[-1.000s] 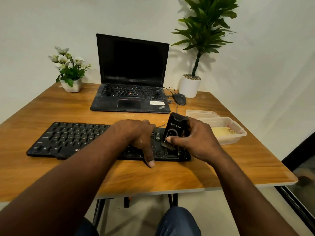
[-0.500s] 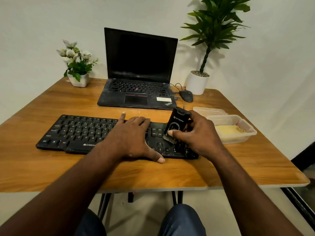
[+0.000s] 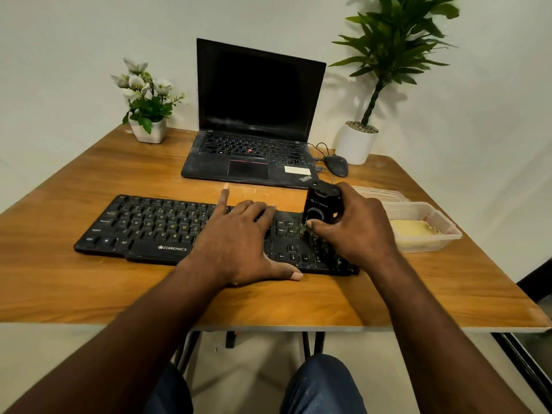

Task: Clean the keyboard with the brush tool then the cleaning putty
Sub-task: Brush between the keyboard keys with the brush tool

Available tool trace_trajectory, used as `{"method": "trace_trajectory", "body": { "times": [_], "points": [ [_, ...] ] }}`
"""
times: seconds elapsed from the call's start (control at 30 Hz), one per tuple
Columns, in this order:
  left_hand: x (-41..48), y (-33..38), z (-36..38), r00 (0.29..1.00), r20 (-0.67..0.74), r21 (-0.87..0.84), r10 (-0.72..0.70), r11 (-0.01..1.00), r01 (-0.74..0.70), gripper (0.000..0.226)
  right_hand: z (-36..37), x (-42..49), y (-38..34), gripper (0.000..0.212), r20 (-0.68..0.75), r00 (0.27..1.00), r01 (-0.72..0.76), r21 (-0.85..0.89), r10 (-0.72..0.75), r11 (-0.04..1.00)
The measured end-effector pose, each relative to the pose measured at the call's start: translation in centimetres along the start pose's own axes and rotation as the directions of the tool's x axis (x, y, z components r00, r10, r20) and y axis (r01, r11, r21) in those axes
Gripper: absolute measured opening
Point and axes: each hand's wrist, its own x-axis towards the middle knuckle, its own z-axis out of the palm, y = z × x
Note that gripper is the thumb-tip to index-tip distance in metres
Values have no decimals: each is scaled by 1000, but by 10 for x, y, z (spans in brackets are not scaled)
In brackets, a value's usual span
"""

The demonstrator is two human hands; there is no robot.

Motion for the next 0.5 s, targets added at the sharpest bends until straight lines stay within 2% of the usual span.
{"method": "trace_trajectory", "body": {
  "times": [0.1,0.17,0.3,0.37,0.43,0.5],
  "points": [
    [-15,4,3,994,-109,24,0,1000,2,128,8,-1,-7,72,71,997,9,151,-19,988],
    [-26,5,10,975,-218,-14,30,999,-34,112,14,-2,-10,72,115,992,29,223,-56,974],
    [-37,-1,22,931,-356,-138,82,981,-139,75,17,13,-5,68,25,1000,-6,155,2,988],
    [-38,-1,22,911,-403,-157,91,973,-167,62,16,18,-2,65,14,999,-38,186,36,982],
    [-38,0,23,904,-422,-178,68,972,-157,51,16,17,-4,62,126,992,-65,331,24,941],
    [-38,-1,23,904,-425,-205,45,968,-144,45,17,13,-8,61,248,968,-62,386,-39,920]
  ]
}}
